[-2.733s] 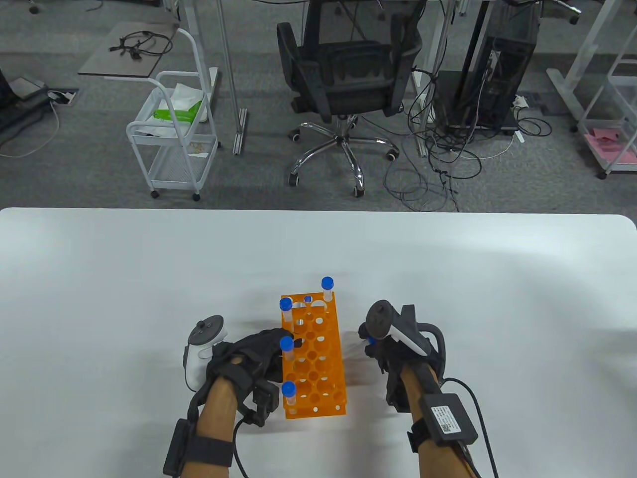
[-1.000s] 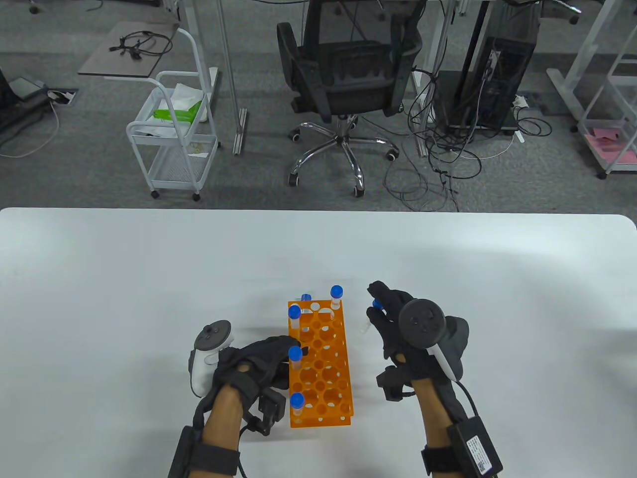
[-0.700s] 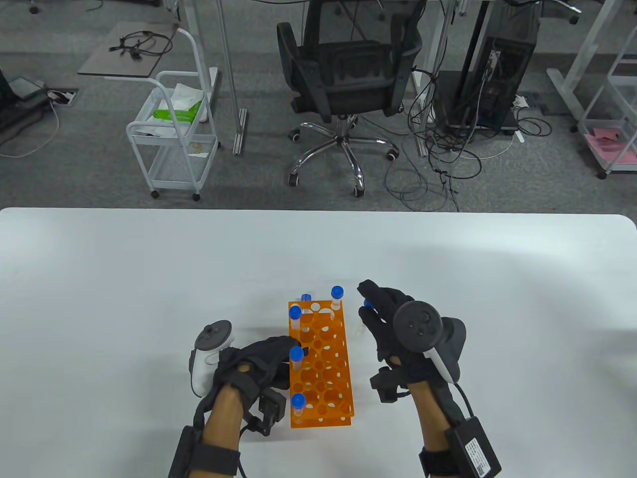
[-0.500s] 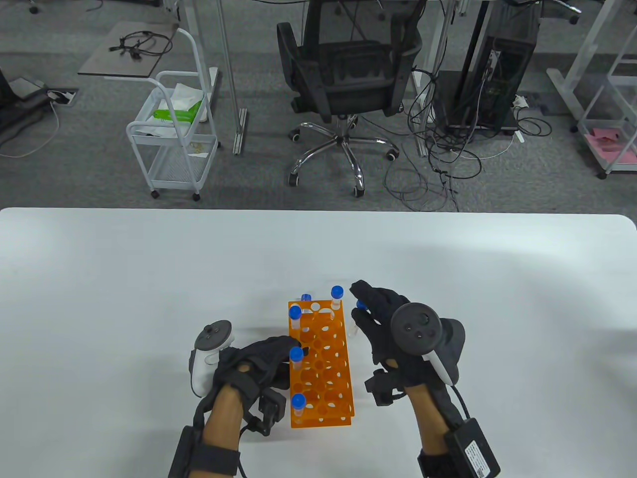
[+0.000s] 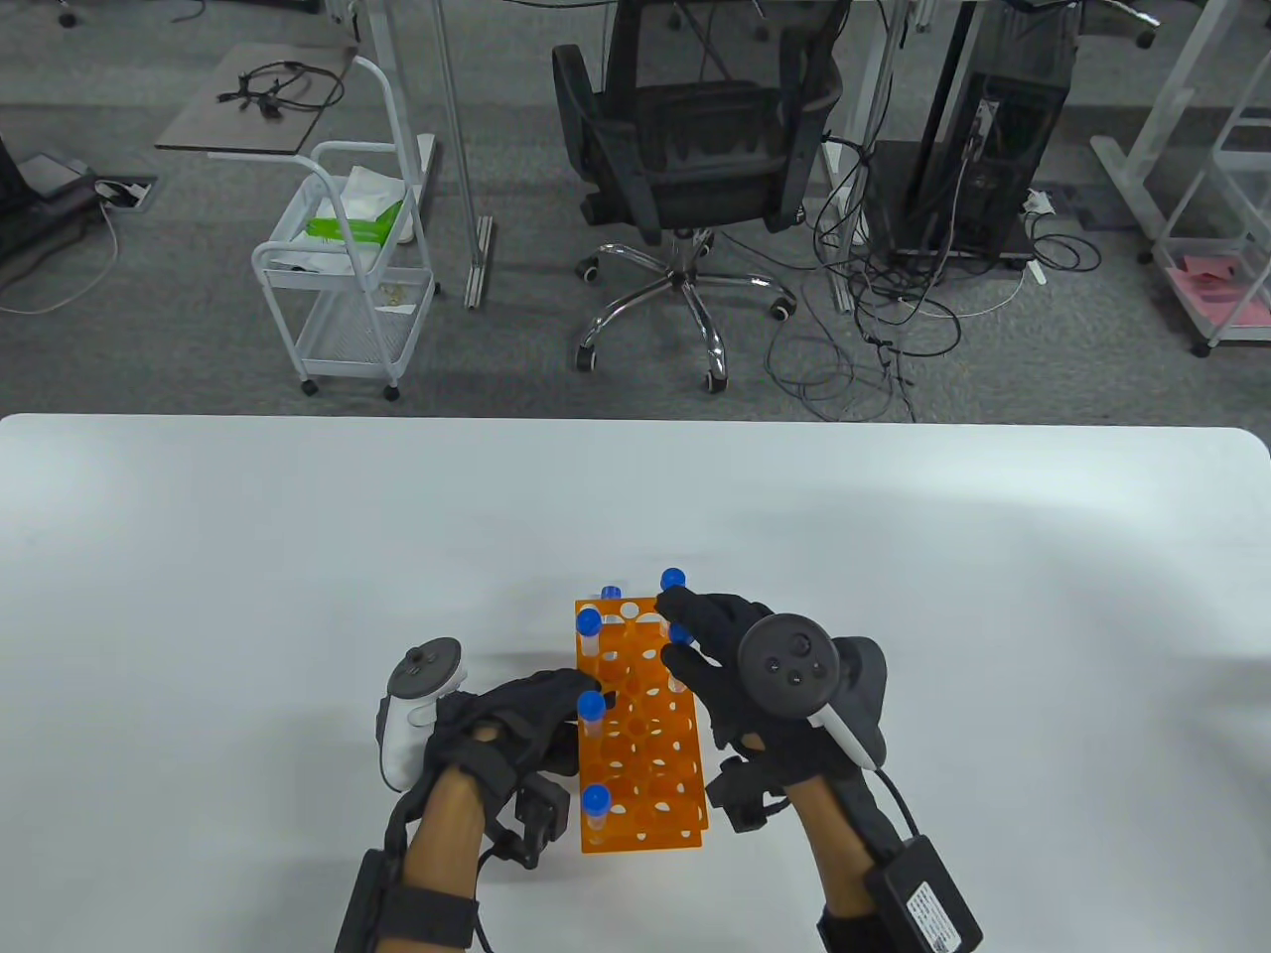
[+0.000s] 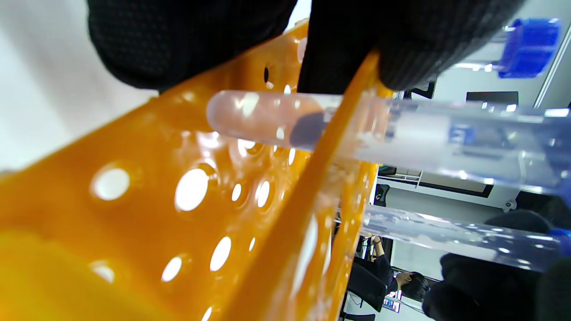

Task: Insert test tubes into test tube rack (6 test tubes)

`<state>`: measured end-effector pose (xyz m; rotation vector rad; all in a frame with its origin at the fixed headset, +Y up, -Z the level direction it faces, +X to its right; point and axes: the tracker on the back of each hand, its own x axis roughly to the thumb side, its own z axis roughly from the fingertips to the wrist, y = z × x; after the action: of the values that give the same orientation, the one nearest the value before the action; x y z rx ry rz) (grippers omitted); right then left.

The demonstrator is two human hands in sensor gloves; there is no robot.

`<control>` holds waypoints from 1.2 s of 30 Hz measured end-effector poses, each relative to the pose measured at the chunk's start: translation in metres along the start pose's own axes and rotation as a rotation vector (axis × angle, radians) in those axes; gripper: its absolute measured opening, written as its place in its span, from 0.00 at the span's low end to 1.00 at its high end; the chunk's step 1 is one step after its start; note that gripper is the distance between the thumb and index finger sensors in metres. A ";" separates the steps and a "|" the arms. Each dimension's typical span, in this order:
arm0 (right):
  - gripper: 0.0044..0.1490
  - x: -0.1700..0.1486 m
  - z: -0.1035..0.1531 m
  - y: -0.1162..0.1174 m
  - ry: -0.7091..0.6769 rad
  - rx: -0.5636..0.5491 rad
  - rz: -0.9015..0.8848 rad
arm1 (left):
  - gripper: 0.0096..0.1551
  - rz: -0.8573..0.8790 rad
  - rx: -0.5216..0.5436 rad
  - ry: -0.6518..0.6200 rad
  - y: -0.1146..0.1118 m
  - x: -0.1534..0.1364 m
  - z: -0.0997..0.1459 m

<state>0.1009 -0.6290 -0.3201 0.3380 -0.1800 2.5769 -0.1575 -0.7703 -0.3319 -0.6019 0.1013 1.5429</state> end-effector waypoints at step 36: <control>0.39 -0.027 -0.019 0.001 0.119 0.138 -0.177 | 0.23 0.032 0.037 -0.015 0.012 0.002 0.006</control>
<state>0.1193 -0.6392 -0.3456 0.2379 0.0689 2.4302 -0.1702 -0.7664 -0.3311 -0.5615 0.1284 1.5735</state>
